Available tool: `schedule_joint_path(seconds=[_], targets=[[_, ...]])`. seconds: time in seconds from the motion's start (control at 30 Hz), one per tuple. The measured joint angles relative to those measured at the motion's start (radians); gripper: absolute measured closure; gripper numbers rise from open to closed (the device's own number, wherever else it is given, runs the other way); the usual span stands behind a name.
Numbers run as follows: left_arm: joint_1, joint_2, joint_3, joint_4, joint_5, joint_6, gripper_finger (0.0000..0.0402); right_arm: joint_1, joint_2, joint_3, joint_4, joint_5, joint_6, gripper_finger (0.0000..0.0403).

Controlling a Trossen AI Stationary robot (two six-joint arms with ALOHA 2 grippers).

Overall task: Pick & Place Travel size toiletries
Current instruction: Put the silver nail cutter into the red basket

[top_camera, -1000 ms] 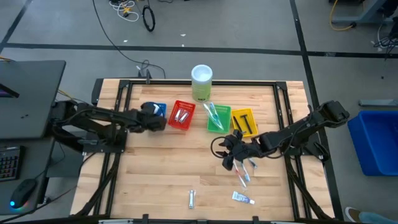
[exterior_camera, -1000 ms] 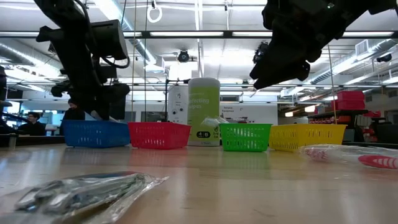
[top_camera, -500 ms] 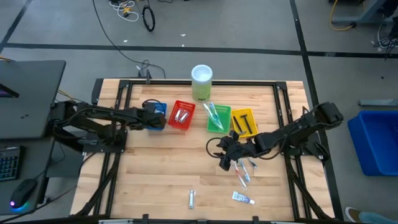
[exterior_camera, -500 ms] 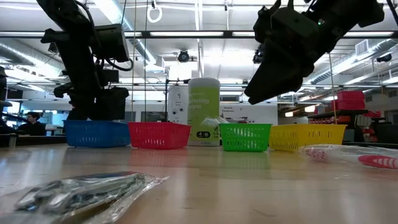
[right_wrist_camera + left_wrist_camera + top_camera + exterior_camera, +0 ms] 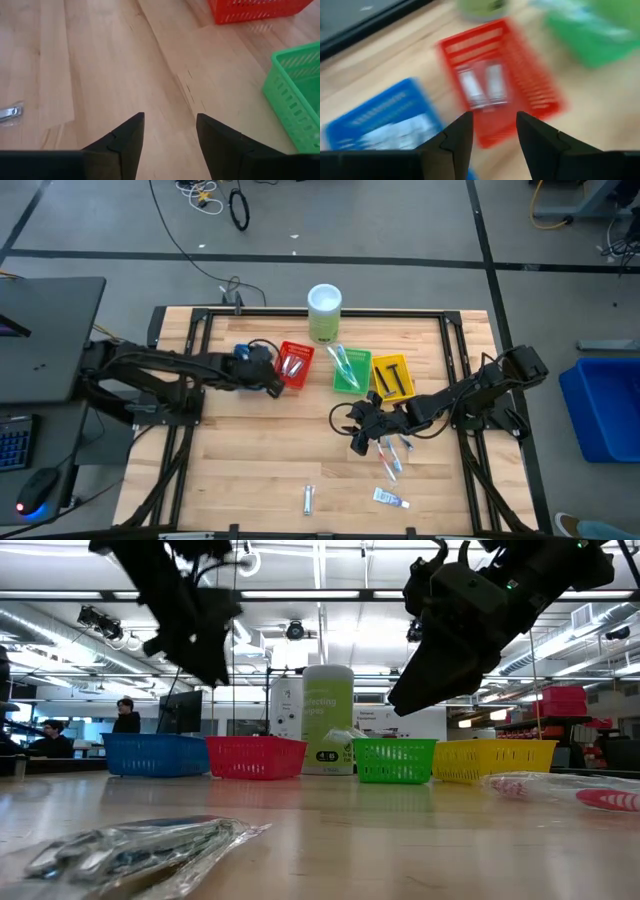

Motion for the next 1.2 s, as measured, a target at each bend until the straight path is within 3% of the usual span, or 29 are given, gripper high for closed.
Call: schedule_joint_path(seconds=[0.47, 0.83, 0.97, 1.2], targets=[[-0.323, 0.05, 0.022, 0.479, 0.191, 0.218, 0.0242, 0.001, 0.0, 0.0, 0.0, 0.0, 0.058, 0.0201], [-0.547, 0.301, 0.048, 0.758, 0.208, 0.111, 0.0242, 0.001, 0.0, 0.0, 0.014, -0.002, 0.057, 0.0217], [-0.608, 0.405, 0.163, 0.731, 0.204, 0.114, 0.0242, 0.001, 0.0, 0.0, 0.002, -0.002, 0.057, 0.0222], [-0.63, 0.574, 0.478, 0.377, 0.267, 0.018, 0.0242, 0.001, 0.0, -0.014, 0.009, -0.006, 0.057, 0.0227]])
